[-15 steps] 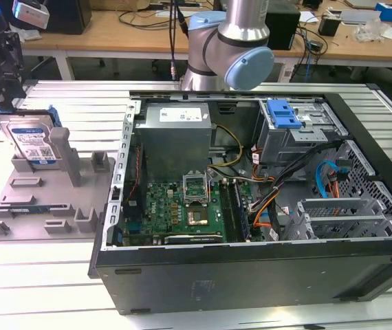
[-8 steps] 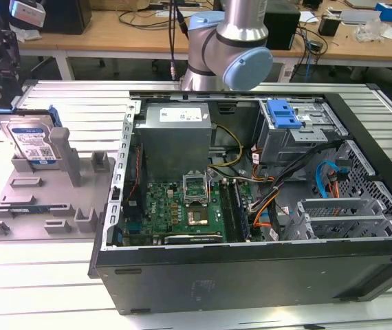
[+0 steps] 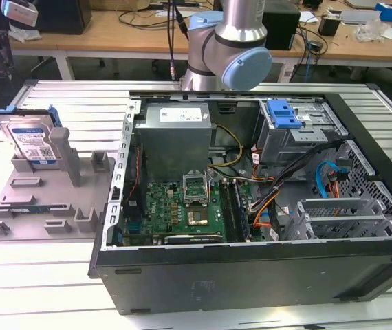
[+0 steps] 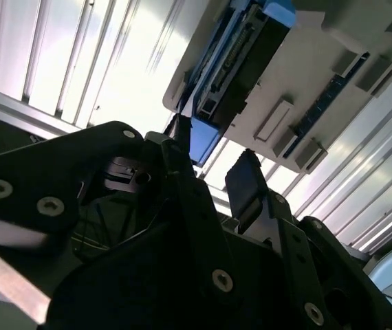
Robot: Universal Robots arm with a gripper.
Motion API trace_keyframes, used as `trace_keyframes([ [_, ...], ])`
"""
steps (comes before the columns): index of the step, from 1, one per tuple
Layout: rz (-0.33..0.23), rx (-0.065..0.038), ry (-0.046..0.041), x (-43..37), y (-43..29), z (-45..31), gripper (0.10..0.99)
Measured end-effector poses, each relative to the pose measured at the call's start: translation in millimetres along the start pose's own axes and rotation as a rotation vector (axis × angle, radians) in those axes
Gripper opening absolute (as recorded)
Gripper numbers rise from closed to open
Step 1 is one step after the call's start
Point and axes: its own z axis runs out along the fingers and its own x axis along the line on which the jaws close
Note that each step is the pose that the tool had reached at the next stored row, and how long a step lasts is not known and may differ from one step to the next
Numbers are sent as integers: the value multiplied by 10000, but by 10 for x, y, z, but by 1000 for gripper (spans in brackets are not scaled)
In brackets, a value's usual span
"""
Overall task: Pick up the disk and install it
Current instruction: 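Pick up the disk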
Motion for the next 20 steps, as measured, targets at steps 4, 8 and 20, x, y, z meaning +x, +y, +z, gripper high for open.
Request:
trace_keyframes([
  [4, -56, -1, 2, -3, 4, 42, 482],
  [8, -91, -1, 3, -25, 7, 102, 482],
  [20, -271, 1, 6, -28, 20, 146, 482],
])
